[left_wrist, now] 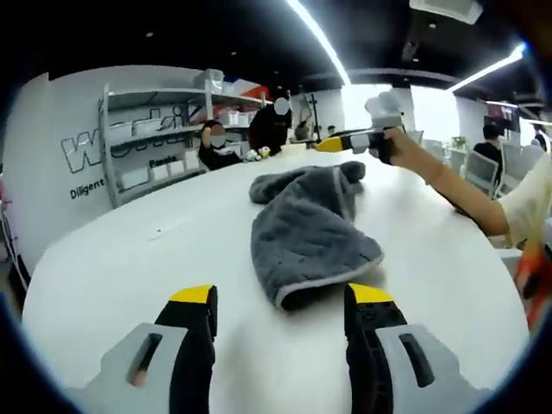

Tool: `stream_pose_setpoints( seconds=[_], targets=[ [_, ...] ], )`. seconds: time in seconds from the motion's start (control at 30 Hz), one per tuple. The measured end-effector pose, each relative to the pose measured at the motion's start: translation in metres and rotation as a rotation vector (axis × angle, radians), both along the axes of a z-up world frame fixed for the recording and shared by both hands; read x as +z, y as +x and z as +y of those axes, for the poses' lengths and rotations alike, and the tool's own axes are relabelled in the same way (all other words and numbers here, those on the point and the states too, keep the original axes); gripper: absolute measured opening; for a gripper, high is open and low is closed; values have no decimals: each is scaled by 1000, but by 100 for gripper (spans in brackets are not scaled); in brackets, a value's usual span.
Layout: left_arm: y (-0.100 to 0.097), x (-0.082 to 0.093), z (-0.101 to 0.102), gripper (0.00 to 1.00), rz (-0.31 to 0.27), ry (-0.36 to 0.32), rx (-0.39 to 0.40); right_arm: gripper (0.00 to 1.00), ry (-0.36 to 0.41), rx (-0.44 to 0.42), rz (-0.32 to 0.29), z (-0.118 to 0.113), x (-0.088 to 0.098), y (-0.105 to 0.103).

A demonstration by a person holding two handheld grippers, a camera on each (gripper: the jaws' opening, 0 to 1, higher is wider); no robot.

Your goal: Fold the towel on the table until its edges align and the towel forms a compact rectangular stack.

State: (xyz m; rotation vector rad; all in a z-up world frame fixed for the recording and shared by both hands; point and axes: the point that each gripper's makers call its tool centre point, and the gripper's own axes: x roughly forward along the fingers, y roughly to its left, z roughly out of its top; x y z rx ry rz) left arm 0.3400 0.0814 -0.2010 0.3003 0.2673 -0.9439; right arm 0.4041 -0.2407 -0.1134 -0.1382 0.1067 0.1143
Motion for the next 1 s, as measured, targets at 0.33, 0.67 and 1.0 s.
stream_pose_setpoints(
  seconds=[0.33, 0.67, 1.0],
  targets=[
    [5, -2, -2, 28, -104, 83, 30, 99, 5, 11, 6, 3, -2, -1],
    [2, -4, -6, 2, -166, 143, 10, 99, 4, 29, 10, 9, -3, 0],
    [6, 12, 3, 2, -251, 167, 69, 97, -15, 65, 6, 22, -2, -2]
  ],
)
